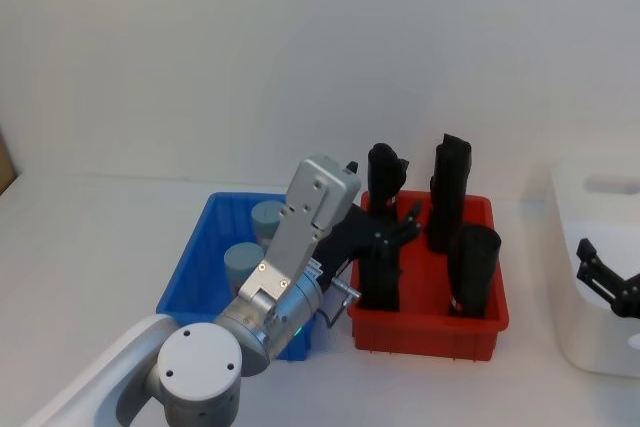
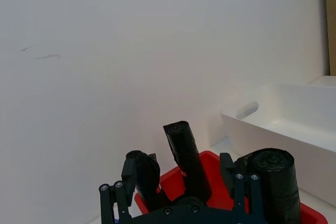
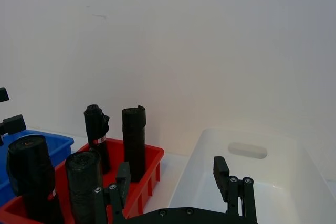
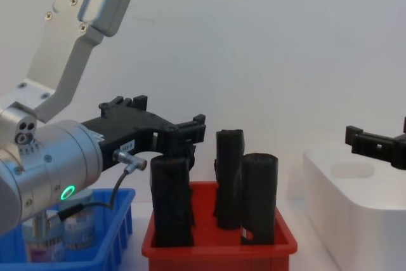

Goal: Pick the cotton swabs from the blue box and place them into the white box.

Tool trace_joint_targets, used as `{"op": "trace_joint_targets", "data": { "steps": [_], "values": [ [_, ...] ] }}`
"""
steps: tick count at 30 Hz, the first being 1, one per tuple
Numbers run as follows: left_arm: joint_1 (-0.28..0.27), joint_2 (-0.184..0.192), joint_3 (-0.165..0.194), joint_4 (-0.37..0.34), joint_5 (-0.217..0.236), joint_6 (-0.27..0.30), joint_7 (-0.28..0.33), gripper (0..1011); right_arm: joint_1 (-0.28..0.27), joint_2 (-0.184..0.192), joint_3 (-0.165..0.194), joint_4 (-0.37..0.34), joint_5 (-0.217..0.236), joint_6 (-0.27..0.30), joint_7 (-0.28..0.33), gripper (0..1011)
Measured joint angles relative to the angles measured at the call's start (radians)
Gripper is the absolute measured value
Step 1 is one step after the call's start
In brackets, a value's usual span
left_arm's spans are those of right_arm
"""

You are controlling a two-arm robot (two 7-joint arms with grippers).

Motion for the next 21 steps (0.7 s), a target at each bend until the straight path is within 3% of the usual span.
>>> {"op": "trace_joint_targets", "data": {
  "steps": [21],
  "values": [
    [0.0,0.0,0.0,0.0,0.0,0.0,0.0,1004,0.0,0.0,0.0,0.0,0.0,0.0,0.0,1002]
  ]
}}
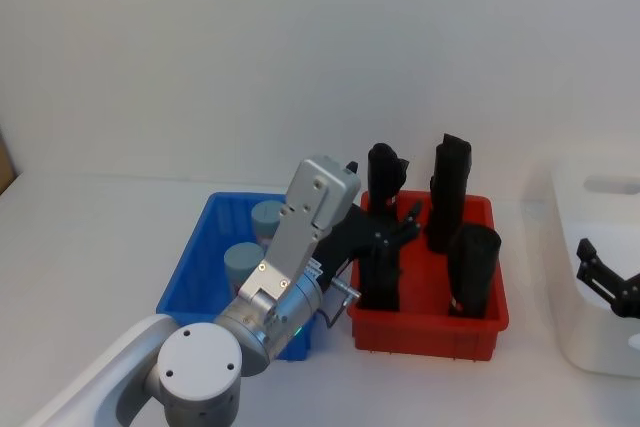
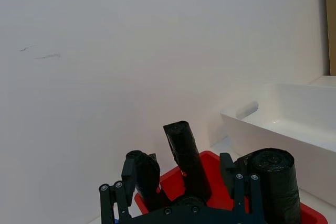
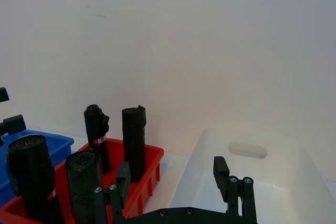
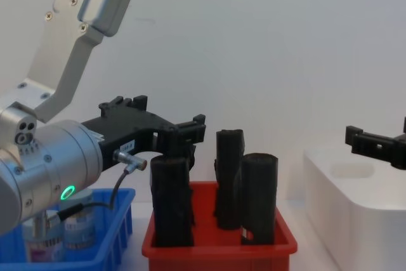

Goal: Pick the cotton swabs from the blue box and place them into the white box.

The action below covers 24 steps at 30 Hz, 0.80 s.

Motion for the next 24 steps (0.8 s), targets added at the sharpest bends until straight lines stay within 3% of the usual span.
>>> {"op": "trace_joint_targets", "data": {
  "steps": [24],
  "values": [
    [0.0,0.0,0.0,0.0,0.0,0.0,0.0,1004,0.0,0.0,0.0,0.0,0.0,0.0,0.0,1002]
  ]
}}
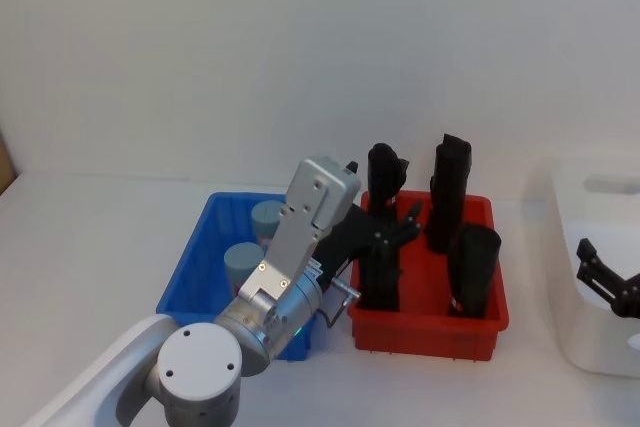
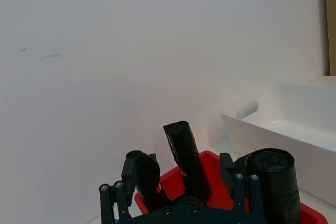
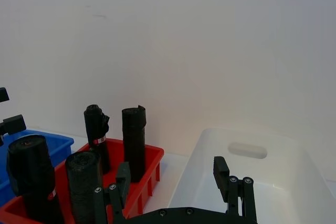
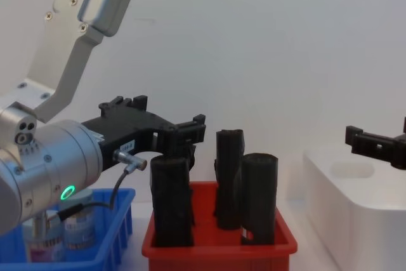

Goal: Pick the cotton swabs from the blue box and place them into the white box.

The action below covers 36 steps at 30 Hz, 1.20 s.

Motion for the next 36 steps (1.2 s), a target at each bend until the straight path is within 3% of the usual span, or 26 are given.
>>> {"op": "trace_joint_targets", "data": {
  "steps": [30,36],
  "values": [
    [0.0,0.0,0.0,0.0,0.0,0.0,0.0,1004,0.001,-0.001,0.0,0.001,0.0,0.0,0.001,1002],
    [0.0,0.0,0.0,0.0,0.0,0.0,0.0,1004,0.015,-0.004,0.0,0.01,0.002,0.015,0.028,1002]
  ]
}}
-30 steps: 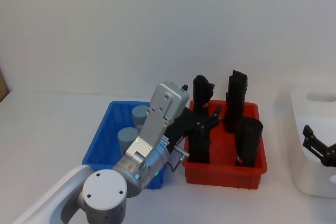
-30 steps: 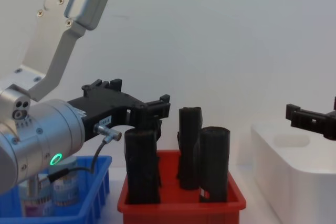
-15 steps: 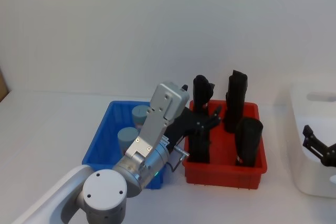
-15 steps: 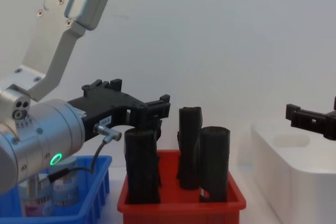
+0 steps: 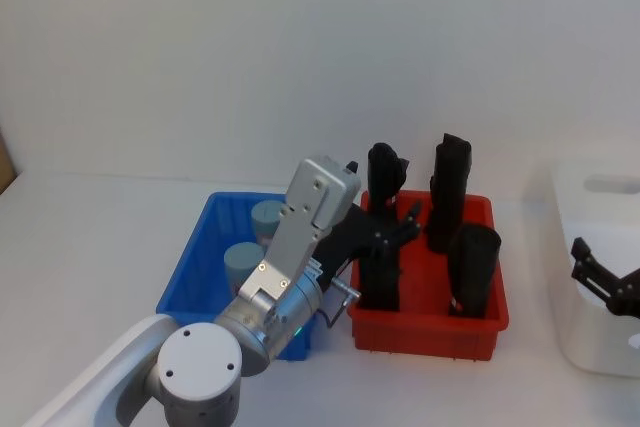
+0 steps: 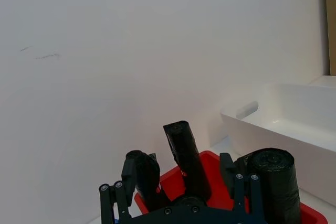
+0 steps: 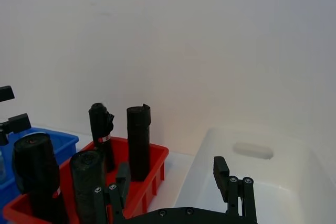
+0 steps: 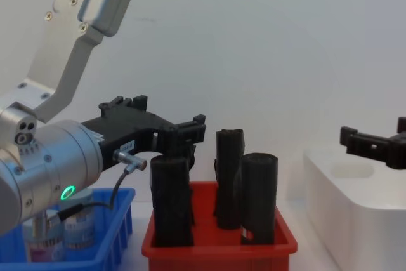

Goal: Pick the cotton swabs from the blue box and place them into the white box.

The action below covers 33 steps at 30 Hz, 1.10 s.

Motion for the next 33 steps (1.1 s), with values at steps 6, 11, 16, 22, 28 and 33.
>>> {"op": "trace_joint_targets", "data": {
  "steps": [6,11,16,22,28,33],
  "values": [
    [0.0,0.0,0.0,0.0,0.0,0.0,0.0,1004,0.028,-0.001,0.002,0.016,0.007,0.046,0.06,1002],
    [0.0,0.0,0.0,0.0,0.0,0.0,0.0,1004,0.057,0.0,0.002,0.029,0.007,0.1,0.128,1002],
    [0.0,0.0,0.0,0.0,0.0,0.0,0.0,1004,0.088,0.0,-0.002,0.042,-0.003,0.15,0.195,1002],
    [0.0,0.0,0.0,0.0,0.0,0.0,0.0,1004,0.136,-0.007,-0.013,0.063,-0.032,0.219,0.292,1002],
    [0.0,0.0,0.0,0.0,0.0,0.0,0.0,1004,0.186,-0.022,-0.033,0.085,-0.078,0.278,0.383,1002],
    [0.0,0.0,0.0,0.0,0.0,0.0,0.0,1004,0.219,-0.036,-0.049,0.101,-0.112,0.312,0.423,1002]
  ]
}}
